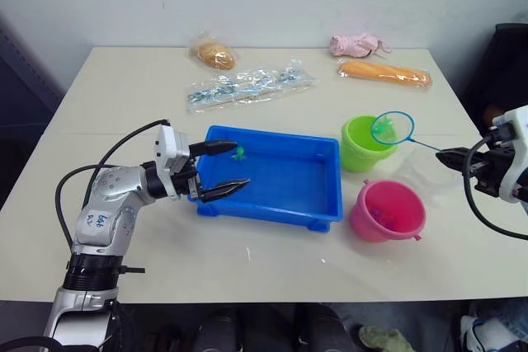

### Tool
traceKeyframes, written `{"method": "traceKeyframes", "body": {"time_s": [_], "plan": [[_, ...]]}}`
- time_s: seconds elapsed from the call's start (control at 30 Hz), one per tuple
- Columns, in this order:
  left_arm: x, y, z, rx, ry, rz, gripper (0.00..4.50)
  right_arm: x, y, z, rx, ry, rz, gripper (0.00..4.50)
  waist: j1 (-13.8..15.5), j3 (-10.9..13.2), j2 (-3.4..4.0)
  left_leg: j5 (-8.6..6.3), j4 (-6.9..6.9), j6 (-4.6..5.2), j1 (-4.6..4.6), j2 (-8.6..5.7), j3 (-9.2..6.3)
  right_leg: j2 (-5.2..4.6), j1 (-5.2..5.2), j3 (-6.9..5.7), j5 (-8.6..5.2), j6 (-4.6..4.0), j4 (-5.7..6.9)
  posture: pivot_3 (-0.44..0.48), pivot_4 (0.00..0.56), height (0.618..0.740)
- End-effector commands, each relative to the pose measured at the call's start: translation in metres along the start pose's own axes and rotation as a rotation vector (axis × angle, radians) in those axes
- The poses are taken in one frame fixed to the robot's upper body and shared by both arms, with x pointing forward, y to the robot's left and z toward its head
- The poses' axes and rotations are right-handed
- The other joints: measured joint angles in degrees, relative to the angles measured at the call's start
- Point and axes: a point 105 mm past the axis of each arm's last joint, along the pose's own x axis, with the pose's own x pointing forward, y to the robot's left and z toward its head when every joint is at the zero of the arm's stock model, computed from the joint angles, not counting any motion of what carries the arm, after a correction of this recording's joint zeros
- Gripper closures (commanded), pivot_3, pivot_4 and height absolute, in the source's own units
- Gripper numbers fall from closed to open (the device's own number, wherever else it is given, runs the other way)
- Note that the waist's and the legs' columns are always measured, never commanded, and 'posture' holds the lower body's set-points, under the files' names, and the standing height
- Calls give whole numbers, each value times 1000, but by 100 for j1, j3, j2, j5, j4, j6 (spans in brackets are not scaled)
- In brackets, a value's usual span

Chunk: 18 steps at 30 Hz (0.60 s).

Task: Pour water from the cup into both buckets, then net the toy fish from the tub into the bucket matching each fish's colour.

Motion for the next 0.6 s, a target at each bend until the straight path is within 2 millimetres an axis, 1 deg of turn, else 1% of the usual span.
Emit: {"method": "traceKeyframes", "body": {"time_s": [0.03, 0.1, 0.17, 0.3, 0.47, 0.6], "plan": [[1, -6, 6, 48, 1, -33, 26, 3, -11, 11, -180, -43, -108, 4500, 5, 0, 0, 0, 0, 0, 0, 0, 0, 0, 0, 0, 0, 0, 0, 0, 150, 740], [2, -8, 3, 56, 18, -51, 26, 5, -10, 9, -228, -40, -111, 4500, 8, 0, 0, 0, 1, 0, 0, -1, 0, 0, 0, -1, 0, 0, 0, 0, 150, 740], [2, -8, 2, 55, 13, -52, 26, 7, -9, 12, -265, -73, -121, 4500, 8, 0, 0, 1, 1, -1, -1, -1, 0, 1, 1, -3, 0, 0, 0, 0, 150, 740], [4, -5, 3, 57, -3, -47, 26, 7, -9, 22, -424, -113, -168, 4500, 0, 0, 0, 2, 2, -3, -1, -1, 1, 2, 0, -2, 0, 1, 0, 0, 150, 740], [6, -3, 3, 57, -14, -52, 26, 6, -10, 18, -538, -101, -185, 4500, 17, 0, 0, 3, 2, -5, -2, -1, 0, 3, 1, -4, 0, 1, -1, 0, 150, 740], [9, -2, 4, 51, -34, -60, 26, 4, -6, 14, -631, -98, -172, 4500, 18, 0, 0, 3, 4, -5, -1, 0, 0, 3, 2, -4, 1, 1, 0, 0, 150, 740]]}}
